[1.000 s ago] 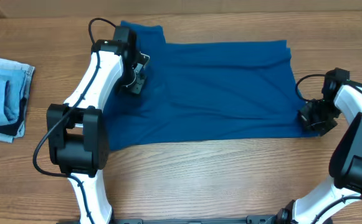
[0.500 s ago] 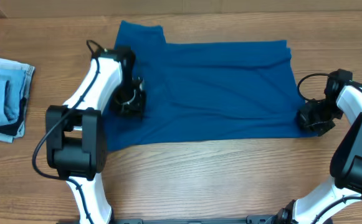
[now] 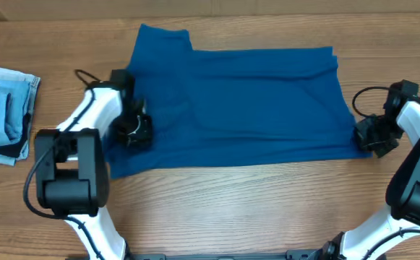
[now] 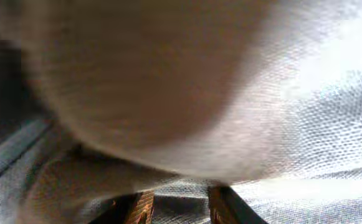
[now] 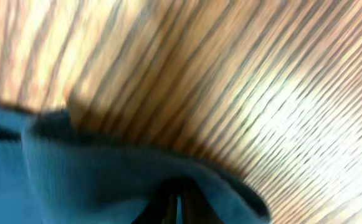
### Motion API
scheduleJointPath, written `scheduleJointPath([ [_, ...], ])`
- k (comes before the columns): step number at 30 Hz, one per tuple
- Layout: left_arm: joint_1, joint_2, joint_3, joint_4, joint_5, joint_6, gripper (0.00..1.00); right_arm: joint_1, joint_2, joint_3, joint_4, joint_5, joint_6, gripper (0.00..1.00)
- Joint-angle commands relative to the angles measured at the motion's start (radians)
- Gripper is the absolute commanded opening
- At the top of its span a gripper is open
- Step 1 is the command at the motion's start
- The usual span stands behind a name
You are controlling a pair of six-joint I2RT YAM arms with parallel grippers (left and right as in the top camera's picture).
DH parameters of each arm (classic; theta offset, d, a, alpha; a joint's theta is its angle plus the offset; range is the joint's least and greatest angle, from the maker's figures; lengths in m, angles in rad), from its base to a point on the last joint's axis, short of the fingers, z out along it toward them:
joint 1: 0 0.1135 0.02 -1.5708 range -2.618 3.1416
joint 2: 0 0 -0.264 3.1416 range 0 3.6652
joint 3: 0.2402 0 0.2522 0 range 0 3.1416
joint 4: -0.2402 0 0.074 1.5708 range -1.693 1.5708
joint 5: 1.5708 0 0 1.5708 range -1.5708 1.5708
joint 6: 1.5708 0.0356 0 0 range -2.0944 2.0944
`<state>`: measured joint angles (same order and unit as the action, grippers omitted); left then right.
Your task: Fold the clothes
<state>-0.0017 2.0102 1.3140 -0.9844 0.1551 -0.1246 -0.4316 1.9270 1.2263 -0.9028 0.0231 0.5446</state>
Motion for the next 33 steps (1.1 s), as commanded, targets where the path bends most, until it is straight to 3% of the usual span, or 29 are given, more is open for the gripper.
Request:
scheduleJointPath([
  [1, 0.095, 0.054, -0.055, 0.002, -0.163, 0.034, 0.33, -0.058, 0.005, 0.053, 0.012, 0.076, -0.061, 0.07],
  [7, 0.097, 0.053, 0.005, -0.023, -0.161, 0.076, 0.31, -0.047, 0.005, 0.225, -0.115, -0.127, -0.156, 0.25],
  [13, 0.096, 0.009, 0.196, -0.146, -0.063, 0.108, 0.31, 0.029, 0.001, 0.293, -0.275, -0.343, -0.214, 0.26],
  [17, 0.068, -0.06, 0.258, -0.137, 0.076, 0.214, 0.43, 0.128, 0.001, 0.293, -0.285, -0.358, -0.235, 0.29],
  [20, 0.021, -0.059, 0.258, -0.108, 0.087, 0.238, 0.51, 0.191, 0.001, 0.293, -0.275, -0.358, -0.235, 0.34],
  [26, -0.081, -0.013, 0.257, -0.029, 0.089, 0.241, 0.54, 0.251, 0.001, 0.293, -0.257, -0.358, -0.235, 0.37],
  [28, -0.091, 0.003, 0.257, 0.003, 0.082, 0.233, 0.48, 0.252, 0.001, 0.293, -0.25, -0.358, -0.238, 0.37],
  [33, -0.07, 0.002, 0.359, 0.014, 0.131, 0.167, 0.5, 0.253, 0.001, 0.294, -0.154, -0.635, -0.514, 0.52],
])
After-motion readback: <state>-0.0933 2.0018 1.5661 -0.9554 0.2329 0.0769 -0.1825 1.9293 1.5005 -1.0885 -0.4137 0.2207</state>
